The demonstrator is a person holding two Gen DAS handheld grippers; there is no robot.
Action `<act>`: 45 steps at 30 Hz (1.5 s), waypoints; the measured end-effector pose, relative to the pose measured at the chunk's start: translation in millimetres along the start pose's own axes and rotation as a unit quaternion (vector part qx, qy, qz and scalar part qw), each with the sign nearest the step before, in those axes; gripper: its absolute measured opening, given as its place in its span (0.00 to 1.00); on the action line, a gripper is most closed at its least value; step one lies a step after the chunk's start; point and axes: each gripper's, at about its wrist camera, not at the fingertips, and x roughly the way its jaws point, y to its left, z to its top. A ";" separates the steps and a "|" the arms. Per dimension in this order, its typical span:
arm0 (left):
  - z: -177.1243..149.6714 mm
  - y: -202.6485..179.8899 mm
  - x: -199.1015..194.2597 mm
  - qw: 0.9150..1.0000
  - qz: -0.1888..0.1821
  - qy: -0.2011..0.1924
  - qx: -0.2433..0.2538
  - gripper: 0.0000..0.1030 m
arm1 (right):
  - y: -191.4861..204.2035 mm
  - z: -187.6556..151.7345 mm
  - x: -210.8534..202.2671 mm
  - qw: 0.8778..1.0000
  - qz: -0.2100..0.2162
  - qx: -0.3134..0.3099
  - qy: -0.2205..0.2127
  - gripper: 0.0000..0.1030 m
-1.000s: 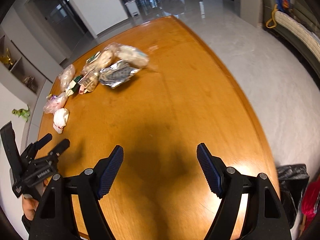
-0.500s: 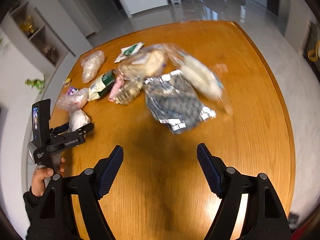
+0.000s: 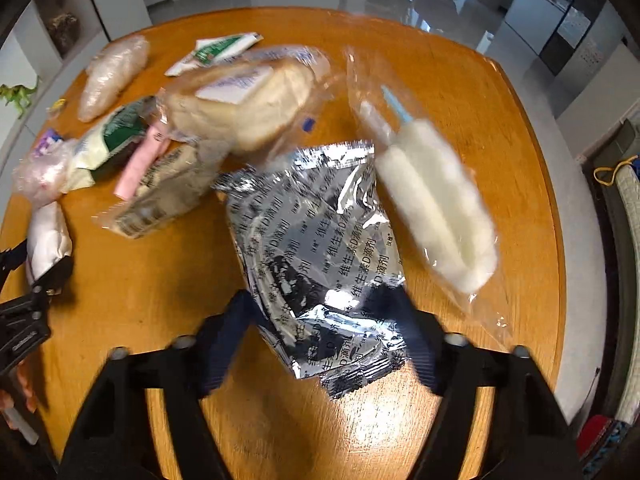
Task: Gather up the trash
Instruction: 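Grasp the white cloth with the left tool while the right tool grasps the silver foil packet, then carry the cloth and foil packet to the trash bag and release both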
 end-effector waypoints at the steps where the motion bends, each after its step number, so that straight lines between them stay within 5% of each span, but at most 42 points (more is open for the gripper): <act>1: 1.6 -1.5 -1.6 1.000 -0.008 0.001 0.002 0.53 | -0.2 -0.7 1.8 1.000 0.007 0.002 0.001 0.39; 2: 1.4 -2.3 -3.7 1.000 -0.020 0.001 0.003 0.50 | -1.5 -2.3 3.8 0.999 0.039 0.011 0.007 0.17; 6: 0.9 -3.2 -3.7 0.999 -0.035 -0.005 0.002 0.29 | -5.9 -11.0 0.4 0.998 0.061 0.032 0.008 0.04; 9: -6.7 1.3 -12.3 0.997 -0.074 -0.008 -0.018 0.23 | -10.0 -25.8 -12.8 0.995 0.087 0.049 -0.004 0.02; 16: -33.7 -24.7 -66.4 0.993 -0.105 -0.043 0.021 0.23 | -6.1 -86.2 -65.2 0.991 0.120 0.043 -0.044 0.02; 29: -95.0 -154.2 -145.0 0.970 -0.190 -0.073 0.134 0.23 | -74.5 -244.4 -147.6 0.983 0.092 0.117 -0.104 0.02; 35: -126.7 -255.1 -167.6 0.941 -0.247 -0.064 0.223 0.23 | -134.3 -337.4 -167.6 0.972 0.049 0.196 -0.118 0.02; 45: -224.4 -427.8 -187.2 0.864 -0.339 -0.015 0.372 0.23 | -215.5 -492.3 -188.8 0.934 -0.012 0.338 -0.116 0.01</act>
